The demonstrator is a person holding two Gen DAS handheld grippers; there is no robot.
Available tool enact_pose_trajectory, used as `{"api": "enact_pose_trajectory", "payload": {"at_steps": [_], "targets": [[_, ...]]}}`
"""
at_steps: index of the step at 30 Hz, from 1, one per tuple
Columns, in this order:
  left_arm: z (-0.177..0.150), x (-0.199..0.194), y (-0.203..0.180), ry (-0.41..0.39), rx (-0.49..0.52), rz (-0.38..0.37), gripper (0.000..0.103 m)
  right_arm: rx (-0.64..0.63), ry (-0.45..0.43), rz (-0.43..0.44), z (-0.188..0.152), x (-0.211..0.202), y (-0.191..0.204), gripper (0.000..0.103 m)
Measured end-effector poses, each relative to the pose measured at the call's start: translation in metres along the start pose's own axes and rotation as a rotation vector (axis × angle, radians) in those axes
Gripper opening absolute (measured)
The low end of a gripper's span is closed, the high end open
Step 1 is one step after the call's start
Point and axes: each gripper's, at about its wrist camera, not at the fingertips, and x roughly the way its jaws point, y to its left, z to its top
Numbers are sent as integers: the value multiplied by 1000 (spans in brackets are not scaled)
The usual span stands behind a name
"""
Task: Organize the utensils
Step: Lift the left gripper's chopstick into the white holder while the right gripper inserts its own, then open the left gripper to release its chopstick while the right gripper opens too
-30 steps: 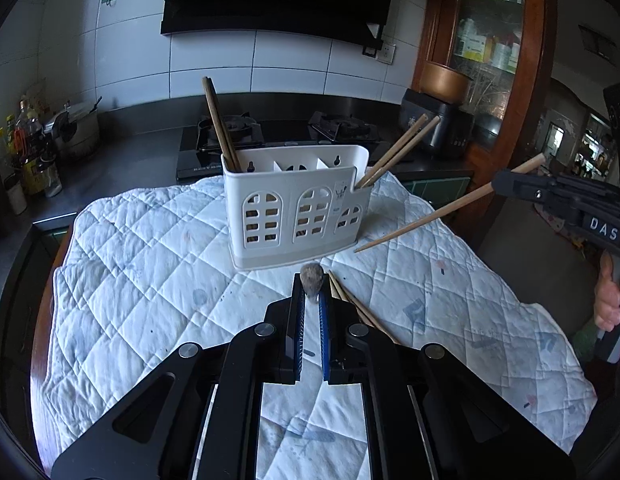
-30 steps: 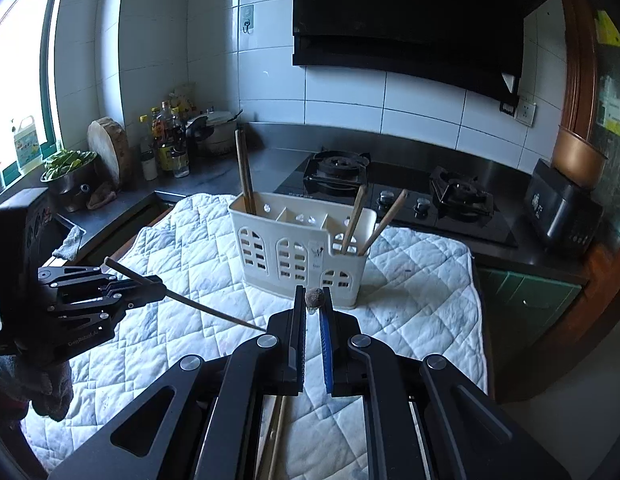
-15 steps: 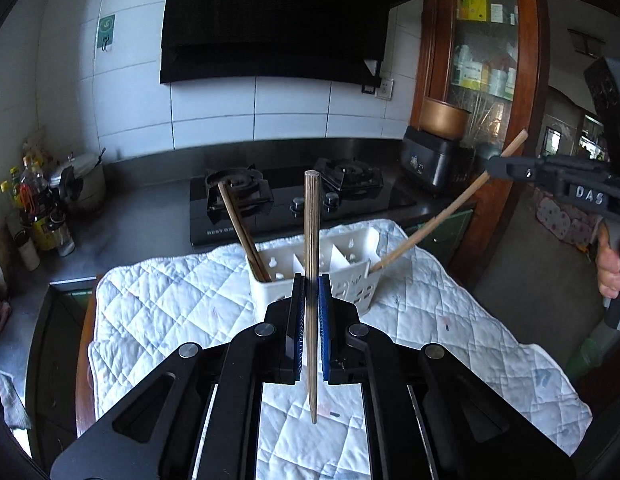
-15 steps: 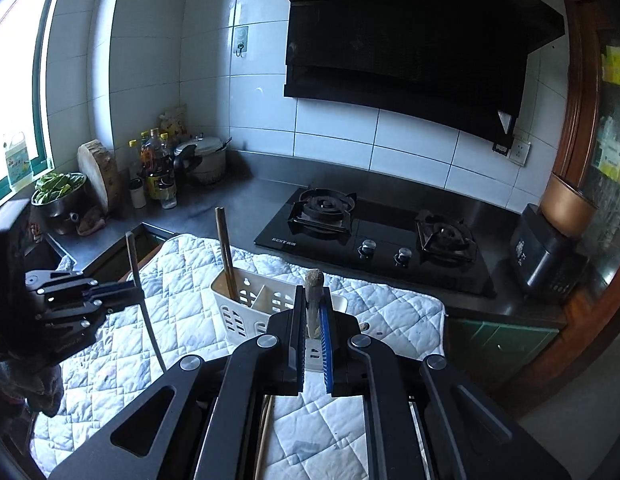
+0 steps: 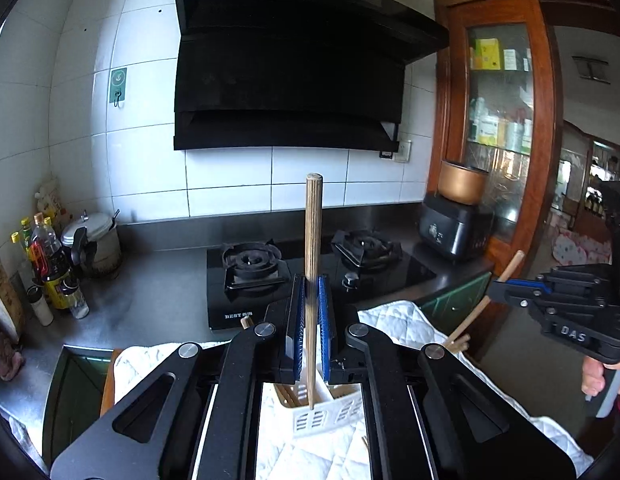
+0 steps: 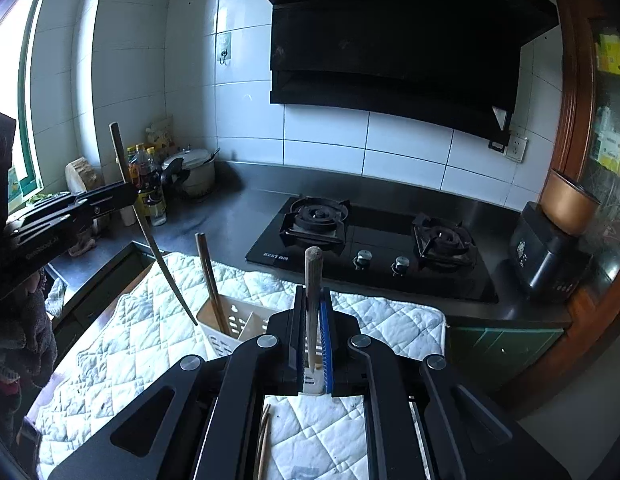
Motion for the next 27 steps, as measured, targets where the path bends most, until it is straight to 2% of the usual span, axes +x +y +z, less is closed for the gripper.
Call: {"api": "enact_pose_trajectory", "payload": {"at_steps": [4, 10, 15, 27], "targets": [[-3, 20, 4, -2, -11, 23, 5, 13, -30, 3, 6, 2, -2, 7], [-19, 51, 18, 48, -54, 29, 5, 13, -33, 13, 6, 17, 1, 7], [-36, 67, 27, 92, -72, 35, 5, 14, 12, 21, -7, 39, 2, 7], [-63, 79, 33, 153, -73, 23, 6, 20, 108, 13, -37, 75, 3, 7]]}}
